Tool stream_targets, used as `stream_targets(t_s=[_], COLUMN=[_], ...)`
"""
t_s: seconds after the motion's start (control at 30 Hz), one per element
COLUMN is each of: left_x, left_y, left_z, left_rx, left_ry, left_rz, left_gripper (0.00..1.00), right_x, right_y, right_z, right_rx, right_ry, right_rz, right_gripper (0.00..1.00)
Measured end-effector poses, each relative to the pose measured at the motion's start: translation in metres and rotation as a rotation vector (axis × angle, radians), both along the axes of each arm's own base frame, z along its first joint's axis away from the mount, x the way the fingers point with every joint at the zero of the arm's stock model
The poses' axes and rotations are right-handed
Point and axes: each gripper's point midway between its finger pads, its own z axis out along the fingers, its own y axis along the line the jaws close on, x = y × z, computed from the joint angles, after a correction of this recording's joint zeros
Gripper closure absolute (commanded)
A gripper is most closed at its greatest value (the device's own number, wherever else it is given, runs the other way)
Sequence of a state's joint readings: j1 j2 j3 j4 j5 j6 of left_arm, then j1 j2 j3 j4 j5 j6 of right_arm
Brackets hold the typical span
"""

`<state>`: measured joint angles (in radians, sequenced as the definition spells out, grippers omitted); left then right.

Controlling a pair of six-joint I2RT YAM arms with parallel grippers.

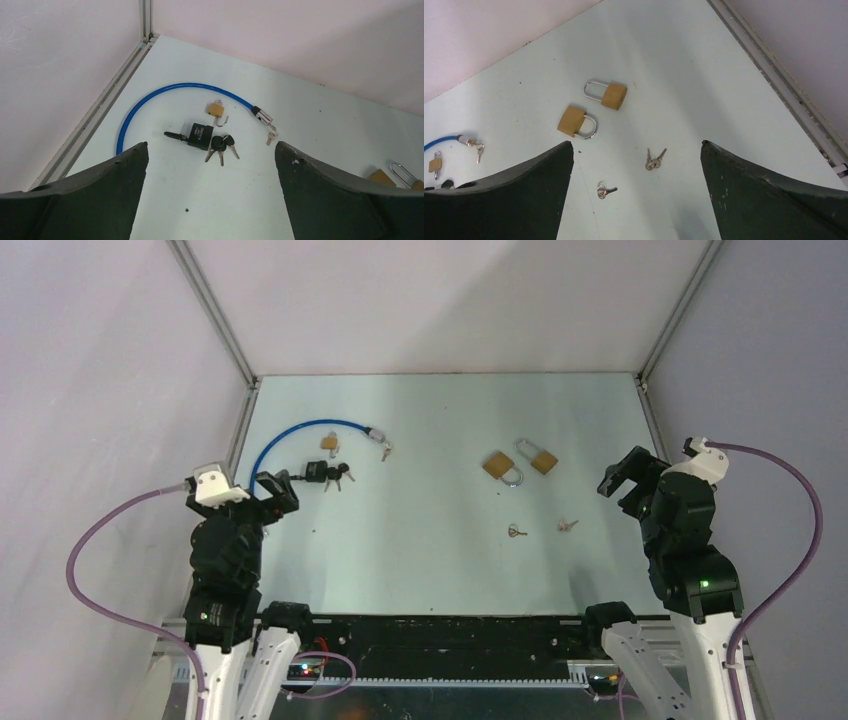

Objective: Unlock with the key

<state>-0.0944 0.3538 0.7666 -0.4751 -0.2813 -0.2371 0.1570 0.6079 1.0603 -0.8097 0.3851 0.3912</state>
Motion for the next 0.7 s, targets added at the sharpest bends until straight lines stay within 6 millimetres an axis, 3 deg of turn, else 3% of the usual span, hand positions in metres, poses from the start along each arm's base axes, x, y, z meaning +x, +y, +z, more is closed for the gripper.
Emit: stream_targets(t_s=[0.27,0.43,0.7], left_x=[-0.004,-0.003,-0.006], left_y=[-0.004,-0.01,-0.013], left_z=[0.005,0.004,0.007], left_rx=[-0.002,-0.002,-0.003], left_ry=[-0.024,-0.023,-0.036], left_rz=[-0.022,-0.047,-0.065], left_gripper=[0.0,0.0,0.0], right_x=[0.003,0.015,0.037], right_y=[0.002,0.013,0.031], right_z=[-0.003,-0.009,-0.042], right_rx=[0.014,0.031,0.078], right_ry=[0.011,0.042,0.187], right_rz=[-0.002,0.047,0.104], right_gripper=[0.01,0.01,0.01])
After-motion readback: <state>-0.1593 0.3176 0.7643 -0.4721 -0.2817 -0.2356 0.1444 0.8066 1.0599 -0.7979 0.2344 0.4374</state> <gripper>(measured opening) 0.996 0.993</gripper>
